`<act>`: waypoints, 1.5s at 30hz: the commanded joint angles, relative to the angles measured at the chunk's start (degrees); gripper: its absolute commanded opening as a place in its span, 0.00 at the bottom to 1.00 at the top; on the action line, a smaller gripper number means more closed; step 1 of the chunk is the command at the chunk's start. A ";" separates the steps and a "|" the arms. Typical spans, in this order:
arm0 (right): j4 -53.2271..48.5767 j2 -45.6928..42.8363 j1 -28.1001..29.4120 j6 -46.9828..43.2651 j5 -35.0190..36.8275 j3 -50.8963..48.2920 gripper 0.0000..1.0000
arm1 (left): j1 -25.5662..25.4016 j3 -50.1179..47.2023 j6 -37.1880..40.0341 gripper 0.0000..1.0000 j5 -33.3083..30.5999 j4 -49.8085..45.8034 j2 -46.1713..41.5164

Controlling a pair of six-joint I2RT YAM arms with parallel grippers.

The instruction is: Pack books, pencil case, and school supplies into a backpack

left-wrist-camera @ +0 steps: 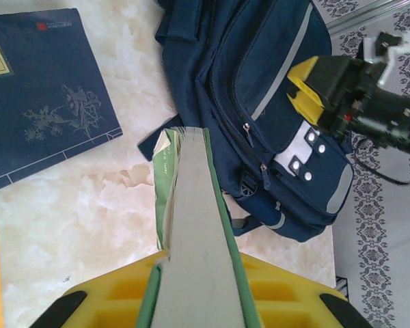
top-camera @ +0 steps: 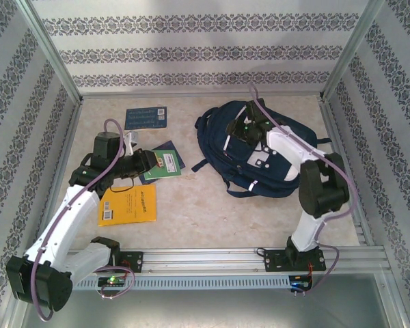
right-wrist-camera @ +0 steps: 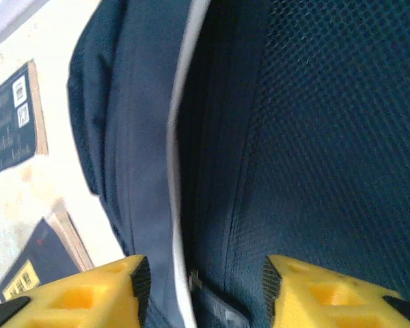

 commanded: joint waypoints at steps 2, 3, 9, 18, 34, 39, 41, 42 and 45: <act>1.19 5.48 -0.14 2.07 -6.35 6.48 0.42 | 1.13 -0.32 1.93 0.00 0.69 1.79 -1.44; 1.63 6.39 -0.06 2.12 -6.87 7.06 0.41 | 1.42 -0.77 1.48 0.00 1.49 2.40 -1.35; 1.93 10.02 -0.16 1.60 -8.17 9.26 0.24 | 2.59 -1.82 0.25 0.00 4.10 4.26 -1.15; 0.63 7.86 -0.27 -3.01 -10.82 9.47 0.00 | 3.20 -1.81 0.20 0.00 4.25 4.26 0.01; 9.99 -17.44 -6.05 0.22 -32.93 -10.15 0.00 | 3.05 6.38 -4.93 0.00 4.04 5.98 8.52; 17.47 -25.09 -7.25 3.00 -37.81 -17.29 0.00 | 2.99 12.59 -4.71 0.00 4.46 6.16 14.15; 20.58 -27.09 -7.70 4.54 -40.25 -18.96 0.00 | 2.92 14.72 -5.93 0.00 6.89 8.43 17.49; 22.01 -28.05 -7.87 5.49 -41.45 -19.72 0.00 | 2.60 15.61 -6.44 0.00 7.99 9.80 19.32; 25.26 -30.56 -7.90 7.57 -44.41 -20.39 0.00 | 2.02 17.87 -7.76 0.00 8.57 12.89 24.60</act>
